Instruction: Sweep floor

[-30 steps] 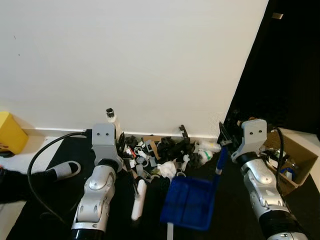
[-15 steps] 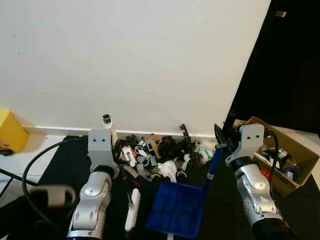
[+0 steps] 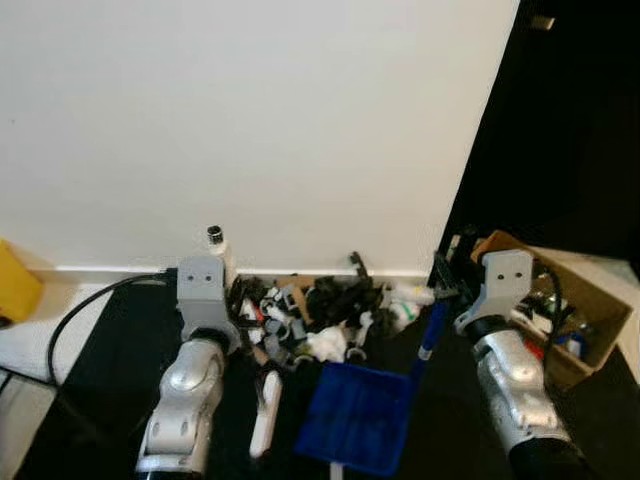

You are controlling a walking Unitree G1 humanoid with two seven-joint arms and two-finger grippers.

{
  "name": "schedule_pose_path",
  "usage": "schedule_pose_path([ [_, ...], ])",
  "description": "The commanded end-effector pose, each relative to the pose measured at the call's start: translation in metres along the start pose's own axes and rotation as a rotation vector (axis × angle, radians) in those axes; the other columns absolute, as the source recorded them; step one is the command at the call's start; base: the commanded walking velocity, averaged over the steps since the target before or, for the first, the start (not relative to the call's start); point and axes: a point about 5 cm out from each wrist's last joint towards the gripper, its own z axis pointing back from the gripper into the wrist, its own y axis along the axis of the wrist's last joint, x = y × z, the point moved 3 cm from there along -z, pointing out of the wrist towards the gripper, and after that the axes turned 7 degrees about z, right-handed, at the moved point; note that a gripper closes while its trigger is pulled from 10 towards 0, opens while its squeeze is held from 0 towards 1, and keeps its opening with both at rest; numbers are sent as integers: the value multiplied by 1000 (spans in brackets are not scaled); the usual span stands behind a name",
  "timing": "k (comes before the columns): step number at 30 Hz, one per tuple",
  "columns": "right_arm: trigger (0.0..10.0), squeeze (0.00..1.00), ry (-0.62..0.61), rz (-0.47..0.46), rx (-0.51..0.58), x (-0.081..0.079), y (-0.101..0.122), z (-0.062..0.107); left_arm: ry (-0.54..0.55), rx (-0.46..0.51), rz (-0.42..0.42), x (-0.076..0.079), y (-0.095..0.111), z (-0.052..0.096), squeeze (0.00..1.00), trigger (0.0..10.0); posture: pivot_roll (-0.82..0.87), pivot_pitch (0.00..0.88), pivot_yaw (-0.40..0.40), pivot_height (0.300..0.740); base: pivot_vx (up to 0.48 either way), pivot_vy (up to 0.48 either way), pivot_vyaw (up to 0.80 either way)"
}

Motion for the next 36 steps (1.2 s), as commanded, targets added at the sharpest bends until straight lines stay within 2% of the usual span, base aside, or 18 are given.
schedule_pose_path([
  [1,10000,0,5,-3,29,-4,7,-3,6,41,-23,-3,10,0,0,10000,66,118,39,740,480,0,0],
  [22,10000,0,6,5,24,-3,6,-2,17,42,-31,-5,11,0,0,10000,65,111,39,740,417,0,0],
  [36,10000,0,11,32,22,1,5,0,43,51,-47,-13,12,4,0,10000,69,112,43,740,0,0,0],
])
